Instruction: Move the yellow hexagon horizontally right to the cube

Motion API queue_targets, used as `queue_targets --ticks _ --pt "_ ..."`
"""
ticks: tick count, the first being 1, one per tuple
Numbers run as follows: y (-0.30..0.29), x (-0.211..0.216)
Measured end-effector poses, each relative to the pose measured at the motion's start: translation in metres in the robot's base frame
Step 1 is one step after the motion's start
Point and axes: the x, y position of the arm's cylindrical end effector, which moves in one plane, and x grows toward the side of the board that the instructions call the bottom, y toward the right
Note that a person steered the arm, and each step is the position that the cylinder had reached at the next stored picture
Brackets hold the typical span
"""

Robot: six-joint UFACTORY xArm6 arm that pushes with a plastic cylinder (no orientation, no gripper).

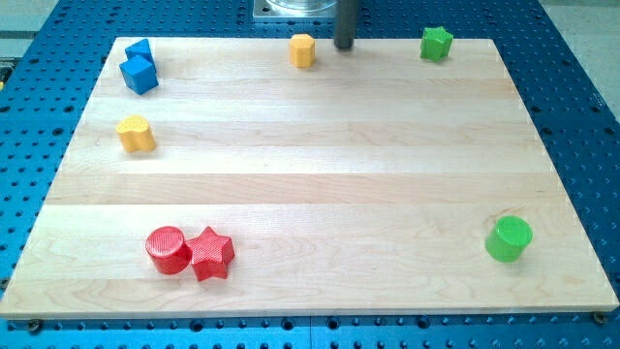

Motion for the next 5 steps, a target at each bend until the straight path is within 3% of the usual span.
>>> queue_targets --ticks 3,4,5 --pt "-0.165 0.128" --pt "-0.122 0.090" --pt "-0.158 0.061"
